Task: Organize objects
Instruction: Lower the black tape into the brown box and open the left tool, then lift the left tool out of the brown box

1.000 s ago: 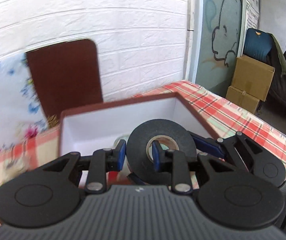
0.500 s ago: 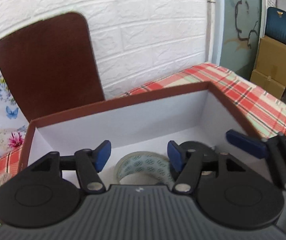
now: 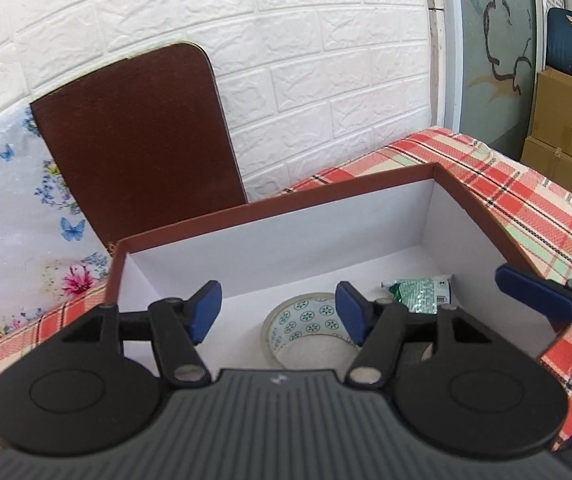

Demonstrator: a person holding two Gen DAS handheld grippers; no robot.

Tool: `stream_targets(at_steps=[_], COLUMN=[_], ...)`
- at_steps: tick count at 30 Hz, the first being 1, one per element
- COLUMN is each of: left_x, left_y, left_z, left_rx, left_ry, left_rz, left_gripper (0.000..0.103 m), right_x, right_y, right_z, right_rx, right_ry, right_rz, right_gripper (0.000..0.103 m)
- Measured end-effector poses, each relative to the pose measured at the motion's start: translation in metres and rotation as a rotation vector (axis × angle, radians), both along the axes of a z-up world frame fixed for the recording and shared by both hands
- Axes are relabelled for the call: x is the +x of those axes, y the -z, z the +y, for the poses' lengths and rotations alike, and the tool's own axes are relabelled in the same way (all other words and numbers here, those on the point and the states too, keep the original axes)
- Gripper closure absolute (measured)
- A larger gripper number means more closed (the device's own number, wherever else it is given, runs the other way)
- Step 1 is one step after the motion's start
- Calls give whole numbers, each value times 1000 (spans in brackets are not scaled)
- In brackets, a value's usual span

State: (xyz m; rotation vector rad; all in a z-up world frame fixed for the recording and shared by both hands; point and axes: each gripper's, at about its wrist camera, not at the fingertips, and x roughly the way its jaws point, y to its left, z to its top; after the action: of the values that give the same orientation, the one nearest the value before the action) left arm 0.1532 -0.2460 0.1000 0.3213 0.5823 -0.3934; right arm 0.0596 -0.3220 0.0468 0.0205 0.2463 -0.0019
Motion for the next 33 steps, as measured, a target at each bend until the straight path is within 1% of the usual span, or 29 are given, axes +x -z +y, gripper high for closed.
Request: stream_targets(at_steps=[1, 3, 5, 6, 9, 12, 14, 20, 24, 27, 30, 33], left_x=[-3, -12, -20, -24, -36, -49, -58, -80, -92, -99, -106, -111], left_y=[-2, -5, -6, -7, -8, -9, -9, -6, -1, 4, 11, 20], left_z=[2, 8, 14, 17, 25, 33, 39, 57, 71, 85, 100, 116], left_rx=[-2, -4, -7, -9, -15, -18, -20, -13, 1, 4, 9, 15], left_ry=[-3, -11, -19, -22, -28, -34, -37, -50, -62, -80, -105, -132], left_rz=[-2, -9, -12, -12, -14, -25, -30, -30, -29, -15, -4, 11], left_gripper=[37, 36, 35, 35, 34, 33, 32, 30, 27, 27, 26, 25], right_x=[-1, -14, -6, -14, -34, -47, -60, -78, -81, -82, -86, -88], right_y=[-1, -5, -4, -3, -4, -2, -1, 2, 7, 11, 13, 14], right_z=[1, 12, 15, 13, 16, 19, 22, 30, 33, 35, 43, 55], right_rx=[6, 18, 33, 40, 58, 84, 109, 183, 243, 289, 298, 280], right_ry=[6, 16, 26, 31, 42, 56, 59, 54, 54, 47, 37, 10], right_rz=[0, 0, -2, -6, -17, -14, -5, 55, 116, 159, 180, 196], right_gripper=[18, 18, 18, 19, 22, 28, 30, 31, 31, 31, 29, 28])
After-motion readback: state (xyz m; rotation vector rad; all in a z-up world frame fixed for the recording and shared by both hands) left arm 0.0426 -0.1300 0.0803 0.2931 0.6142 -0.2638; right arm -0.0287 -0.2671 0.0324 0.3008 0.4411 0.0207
